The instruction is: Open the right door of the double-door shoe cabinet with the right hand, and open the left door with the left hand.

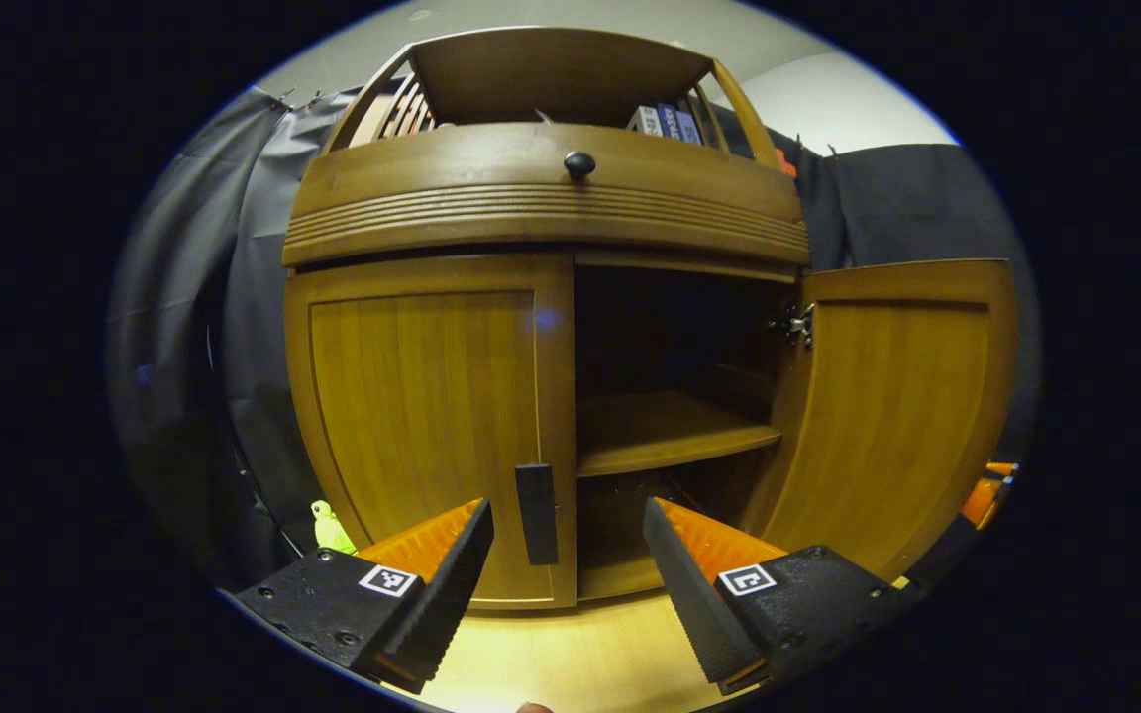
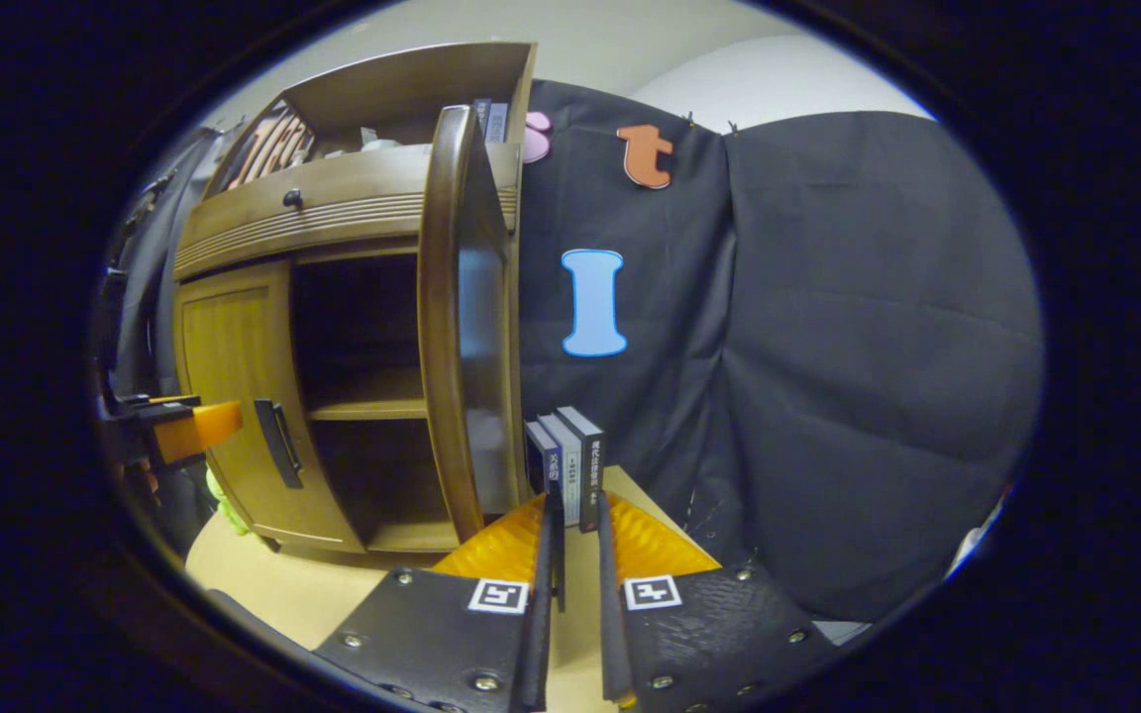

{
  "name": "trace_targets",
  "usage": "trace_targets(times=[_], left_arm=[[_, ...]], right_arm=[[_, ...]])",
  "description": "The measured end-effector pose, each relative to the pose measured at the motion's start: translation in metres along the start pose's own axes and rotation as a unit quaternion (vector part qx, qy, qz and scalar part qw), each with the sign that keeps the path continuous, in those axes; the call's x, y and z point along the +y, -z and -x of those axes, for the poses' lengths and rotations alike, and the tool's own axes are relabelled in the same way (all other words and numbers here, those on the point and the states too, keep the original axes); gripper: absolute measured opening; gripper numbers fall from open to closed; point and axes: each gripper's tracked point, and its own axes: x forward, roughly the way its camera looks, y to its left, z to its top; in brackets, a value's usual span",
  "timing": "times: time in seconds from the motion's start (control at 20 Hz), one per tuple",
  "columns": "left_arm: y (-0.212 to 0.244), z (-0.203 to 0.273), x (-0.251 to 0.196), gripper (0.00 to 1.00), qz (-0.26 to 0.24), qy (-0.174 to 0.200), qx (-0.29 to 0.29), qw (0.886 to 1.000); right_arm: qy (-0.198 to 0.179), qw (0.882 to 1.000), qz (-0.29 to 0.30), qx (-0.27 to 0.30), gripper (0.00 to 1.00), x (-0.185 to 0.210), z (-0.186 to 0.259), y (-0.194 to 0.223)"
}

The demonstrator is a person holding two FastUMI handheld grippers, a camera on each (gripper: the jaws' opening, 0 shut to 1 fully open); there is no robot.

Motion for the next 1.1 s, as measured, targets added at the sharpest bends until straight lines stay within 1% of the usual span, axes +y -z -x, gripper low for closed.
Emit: trace_targets(times=[0.1,0.2,0.25,0.35,0.4,0.55,0.65,0.7,0.75,0.8,0.85,1.0,1.1], left_arm=[[0.011,-0.017,0.007,0.95,0.003,-0.010,0.015,1.000],[0.023,-0.032,0.013,0.97,0.004,-0.019,0.030,0.999],[0.026,-0.039,0.015,0.95,0.005,-0.022,0.035,0.999],[0.031,-0.048,0.016,0.95,0.010,-0.028,0.040,0.999],[0.032,-0.055,0.018,0.95,0.012,-0.030,0.041,0.999],[0.040,-0.079,0.021,0.95,0.012,-0.043,0.044,0.998],[0.039,-0.091,0.025,0.93,0.012,-0.051,0.037,0.998],[0.039,-0.096,0.026,0.87,0.011,-0.053,0.034,0.998],[0.039,-0.100,0.027,0.84,0.010,-0.054,0.033,0.998],[0.040,-0.104,0.029,0.79,0.010,-0.056,0.033,0.998],[0.041,-0.108,0.028,0.76,0.010,-0.056,0.032,0.998],[0.045,-0.111,0.032,0.52,0.016,-0.063,0.037,0.997],[0.044,-0.112,0.031,0.35,0.027,-0.059,0.032,0.997]], right_arm=[[0.010,1.000,0.010,-0.007,0.21,-0.009,0.000,-0.003],[0.034,0.999,0.027,-0.017,0.21,-0.022,-0.003,-0.007],[0.049,0.998,0.034,-0.020,0.21,-0.032,-0.001,-0.008],[0.073,0.996,0.039,-0.024,0.21,-0.049,0.002,-0.012],[0.069,0.997,0.033,-0.024,0.21,-0.048,0.003,-0.014],[0.081,0.996,0.028,-0.026,0.21,-0.050,0.004,-0.015],[0.089,0.995,0.035,-0.032,0.21,-0.055,0.006,-0.020],[0.093,0.994,0.040,-0.034,0.21,-0.056,0.008,-0.021],[0.097,0.994,0.045,-0.035,0.21,-0.059,0.010,-0.023],[0.102,0.993,0.050,-0.037,0.21,-0.061,0.013,-0.025],[0.106,0.992,0.053,-0.039,0.21,-0.062,0.015,-0.027],[0.112,0.991,0.056,-0.041,0.21,-0.064,0.023,-0.030],[0.112,0.991,0.054,-0.043,0.21,-0.066,0.030,-0.032]])
